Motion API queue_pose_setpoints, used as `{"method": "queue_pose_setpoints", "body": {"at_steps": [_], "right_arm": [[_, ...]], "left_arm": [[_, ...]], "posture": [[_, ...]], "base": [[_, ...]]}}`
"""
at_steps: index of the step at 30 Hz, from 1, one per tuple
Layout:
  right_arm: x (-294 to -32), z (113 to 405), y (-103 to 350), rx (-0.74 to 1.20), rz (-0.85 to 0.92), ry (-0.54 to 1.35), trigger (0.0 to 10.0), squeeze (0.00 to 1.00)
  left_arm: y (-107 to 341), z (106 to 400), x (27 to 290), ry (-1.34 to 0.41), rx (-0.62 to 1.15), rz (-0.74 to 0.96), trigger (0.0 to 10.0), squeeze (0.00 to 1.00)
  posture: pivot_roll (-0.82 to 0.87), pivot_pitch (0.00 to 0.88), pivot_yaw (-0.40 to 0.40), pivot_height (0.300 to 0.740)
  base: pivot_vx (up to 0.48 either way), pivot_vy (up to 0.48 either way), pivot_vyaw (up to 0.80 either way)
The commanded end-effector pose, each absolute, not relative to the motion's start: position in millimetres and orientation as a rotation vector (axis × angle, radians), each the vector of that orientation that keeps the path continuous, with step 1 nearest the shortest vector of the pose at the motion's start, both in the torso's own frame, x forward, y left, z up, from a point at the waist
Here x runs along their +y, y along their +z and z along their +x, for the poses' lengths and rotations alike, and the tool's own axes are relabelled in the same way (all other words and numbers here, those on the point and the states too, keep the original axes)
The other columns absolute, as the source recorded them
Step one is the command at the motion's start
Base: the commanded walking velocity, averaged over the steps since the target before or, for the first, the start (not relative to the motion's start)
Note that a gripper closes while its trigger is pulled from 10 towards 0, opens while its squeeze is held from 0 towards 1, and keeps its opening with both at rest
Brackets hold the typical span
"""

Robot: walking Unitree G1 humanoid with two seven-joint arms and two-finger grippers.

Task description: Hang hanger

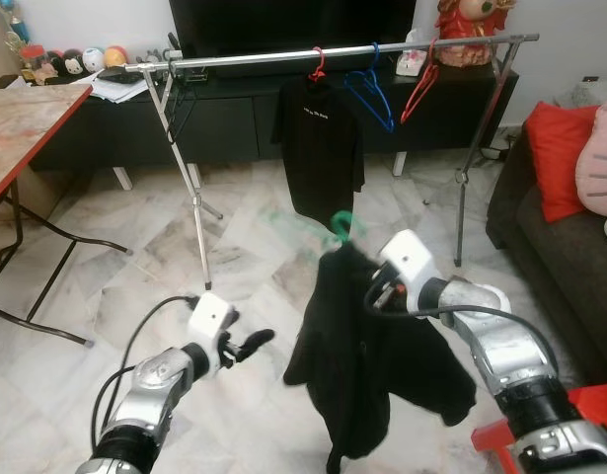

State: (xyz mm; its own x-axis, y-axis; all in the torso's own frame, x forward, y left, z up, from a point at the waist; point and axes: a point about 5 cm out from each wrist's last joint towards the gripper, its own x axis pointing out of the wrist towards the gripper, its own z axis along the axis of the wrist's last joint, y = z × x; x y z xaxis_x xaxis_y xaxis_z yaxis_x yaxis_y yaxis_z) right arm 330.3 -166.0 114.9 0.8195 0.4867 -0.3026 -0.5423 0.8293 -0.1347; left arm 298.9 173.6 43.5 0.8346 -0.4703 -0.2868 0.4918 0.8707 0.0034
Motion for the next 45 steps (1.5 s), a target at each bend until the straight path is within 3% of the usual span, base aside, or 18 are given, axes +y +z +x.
{"method": "queue_pose_setpoints", "body": {"at_steps": [1,2,3,4,8,10,16,24,45], "right_arm": [[-174,326,112,0.225,-0.097,0.401,4.9,0.0],[-174,326,112,0.225,-0.097,0.401,4.9,0.0],[-176,321,105,0.208,-0.039,0.34,9.2,0.0],[-175,318,102,0.186,-0.021,0.308,10.0,0.0],[-169,305,91,0.142,-0.031,0.205,10.0,0.0],[-166,296,85,0.113,0.118,0.1,10.0,0.0],[-168,278,70,0.127,0.124,-0.023,10.0,0.0],[-171,285,79,0.093,0.106,-0.028,10.0,0.0],[-164,297,89,0.071,0.094,-0.025,10.0,0.0]], "left_arm": [[51,301,185,-0.407,0.224,0.068,10.0,0.0],[51,301,185,-0.407,0.224,0.068,10.0,0.0],[52,301,188,-0.358,0.207,0.062,10.0,0.0],[54,301,191,-0.319,0.193,0.062,10.0,0.0],[61,301,199,-0.186,0.137,0.039,10.0,0.0],[68,298,197,-0.149,0.08,0.051,10.0,0.0],[81,290,196,-0.059,-0.013,0.074,10.0,0.0],[82,288,193,-0.018,-0.015,0.037,10.0,0.0],[84,283,185,-0.036,0.01,0.034,10.0,0.0]], "posture": [[-0.03,0.0,0.055,0.74],[-0.03,0.0,0.055,0.74],[-0.03,0.0,0.056,0.74],[-0.04,0.0,0.052,0.74],[-0.04,0.0,0.044,0.74],[-0.03,0.0,0.036,0.74],[-0.02,0.0,0.02,0.74],[-0.03,0.0,0.012,0.74],[-0.03,0.0,0.01,0.74]], "base": [[0.0,0.0,0.0],[0.0,0.0,0.0],[0.0,0.0,0.0],[0.0,0.0,0.0],[0.0,0.0,0.0],[0.0,0.0,0.0],[0.0,0.0,0.0],[0.0,0.061,0.0],[0.0,0.321,0.0]]}}
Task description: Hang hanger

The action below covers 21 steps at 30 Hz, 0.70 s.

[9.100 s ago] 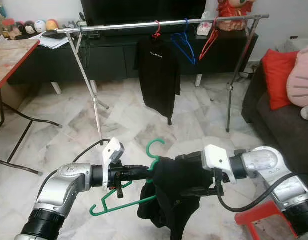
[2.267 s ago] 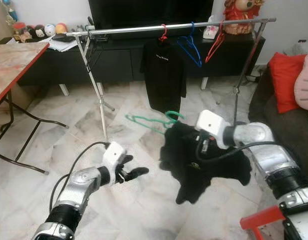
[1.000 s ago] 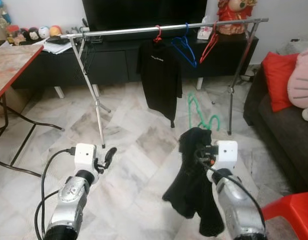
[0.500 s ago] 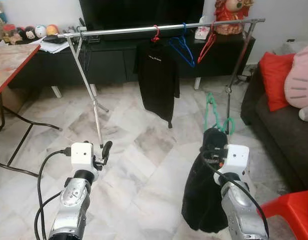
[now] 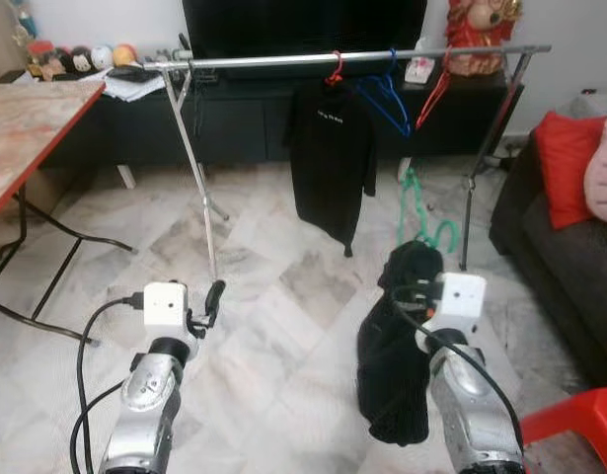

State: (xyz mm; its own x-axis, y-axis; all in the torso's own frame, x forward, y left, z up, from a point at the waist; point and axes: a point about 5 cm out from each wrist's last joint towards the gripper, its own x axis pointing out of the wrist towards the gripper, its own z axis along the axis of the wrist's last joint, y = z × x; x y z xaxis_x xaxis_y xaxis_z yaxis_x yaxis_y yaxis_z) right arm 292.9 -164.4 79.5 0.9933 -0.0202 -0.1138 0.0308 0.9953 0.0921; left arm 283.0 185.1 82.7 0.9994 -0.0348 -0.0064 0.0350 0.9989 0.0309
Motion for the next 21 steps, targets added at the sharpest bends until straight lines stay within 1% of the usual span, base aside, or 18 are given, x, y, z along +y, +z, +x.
{"method": "queue_pose_setpoints", "body": {"at_steps": [1,19,21], "right_arm": [[-163.1,296.9,88.7,0.072,0.094,-0.025,10.0,0.0],[-158.9,299.8,91.5,0.062,0.105,-0.023,10.0,0.0],[-157.3,300.4,91.3,0.064,0.105,-0.02,10.0,0.0]], "left_arm": [[83.8,282.8,184.8,-0.037,0.011,0.034,10.0,0.0],[84.9,282.1,183.1,-0.048,0.022,0.032,10.0,0.0],[85.0,282.0,183.7,-0.044,0.022,0.035,10.0,0.0]], "posture": [[-0.03,0.0,0.01,0.74],[-0.02,0.0,0.014,0.74],[-0.02,0.0,0.015,0.74]], "base": [[0.0,0.322,0.0],[0.0,0.32,0.0],[0.0,0.0,0.0]]}}
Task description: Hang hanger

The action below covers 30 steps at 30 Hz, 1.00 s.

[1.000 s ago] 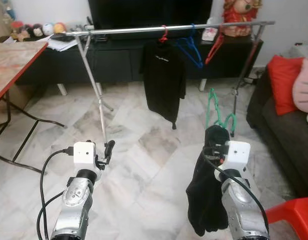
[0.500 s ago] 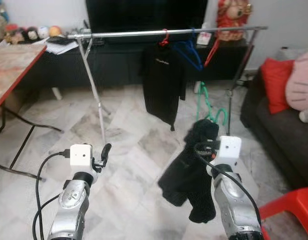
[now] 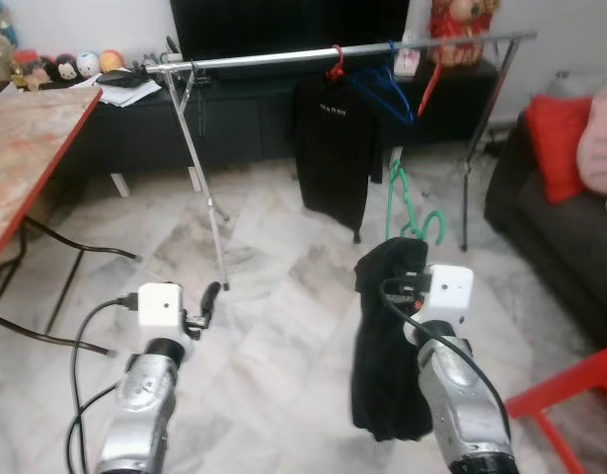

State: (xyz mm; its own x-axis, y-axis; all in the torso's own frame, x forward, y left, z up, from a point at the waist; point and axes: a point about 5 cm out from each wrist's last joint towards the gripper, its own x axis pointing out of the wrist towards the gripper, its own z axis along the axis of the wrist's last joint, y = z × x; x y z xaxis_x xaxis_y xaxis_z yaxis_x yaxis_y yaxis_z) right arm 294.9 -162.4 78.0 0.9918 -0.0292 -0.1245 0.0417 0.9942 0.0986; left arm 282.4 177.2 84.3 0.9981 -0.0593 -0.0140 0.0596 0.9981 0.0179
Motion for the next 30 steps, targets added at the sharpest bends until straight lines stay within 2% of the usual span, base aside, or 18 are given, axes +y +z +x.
{"method": "queue_pose_setpoints", "body": {"at_steps": [1,11,19,30], "right_arm": [[-157.3,300.4,91.3,0.064,0.105,-0.02,10.0,0.0],[-157.3,302.7,95.7,0.046,0.076,0.005,10.0,0.0],[-158.1,304.0,96.8,0.043,0.081,0.001,10.0,0.0],[-158.1,306.9,96.8,0.052,0.083,0.012,10.0,0.0]], "left_arm": [[85.0,282.0,183.7,-0.044,0.022,0.035,10.0,0.0],[85.3,281.2,180.8,-0.046,0.023,0.024,10.0,0.0],[85.9,281.2,180.6,-0.045,0.022,0.029,10.0,0.0],[85.0,280.9,179.6,-0.048,0.031,0.031,10.0,0.0]], "posture": [[-0.02,0.0,0.015,0.74],[-0.02,0.011,0.016,0.74],[-0.01,0.015,0.015,0.74],[-0.01,0.017,0.018,0.74]], "base": [[0.0,0.0,0.0],[0.0,0.0,0.0],[0.0,0.0,0.76],[0.0,0.0,0.0]]}}
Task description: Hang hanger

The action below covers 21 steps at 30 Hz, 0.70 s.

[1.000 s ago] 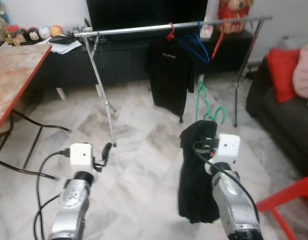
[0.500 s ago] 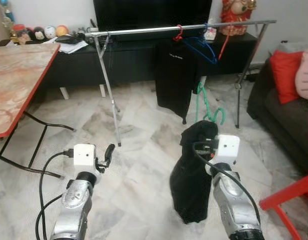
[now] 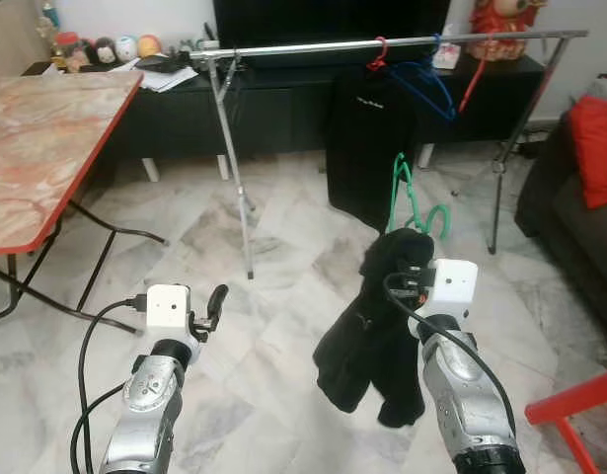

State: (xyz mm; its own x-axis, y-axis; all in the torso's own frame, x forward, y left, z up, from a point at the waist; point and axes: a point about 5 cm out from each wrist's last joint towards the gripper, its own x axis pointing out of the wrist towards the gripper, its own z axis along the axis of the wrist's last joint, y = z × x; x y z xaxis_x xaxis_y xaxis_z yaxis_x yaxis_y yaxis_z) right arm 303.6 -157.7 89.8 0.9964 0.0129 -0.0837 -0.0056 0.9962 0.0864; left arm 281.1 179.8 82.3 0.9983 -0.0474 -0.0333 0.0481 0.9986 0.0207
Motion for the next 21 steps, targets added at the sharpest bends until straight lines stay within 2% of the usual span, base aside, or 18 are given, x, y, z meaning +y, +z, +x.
{"method": "queue_pose_setpoints", "body": {"at_steps": [1,21], "right_arm": [[-158.0,307.1,96.9,0.052,0.083,0.012,10.0,0.0],[-155.2,309.1,98.1,0.057,0.07,0.03,10.0,0.0]], "left_arm": [[85.1,281.0,179.7,-0.049,0.031,0.031,10.0,0.0],[85.3,280.7,179.9,-0.045,0.03,0.033,10.0,0.0]], "posture": [[-0.01,0.016,0.019,0.74],[-0.01,0.015,0.018,0.74]], "base": [[0.0,0.0,0.0],[0.0,0.0,0.0]]}}
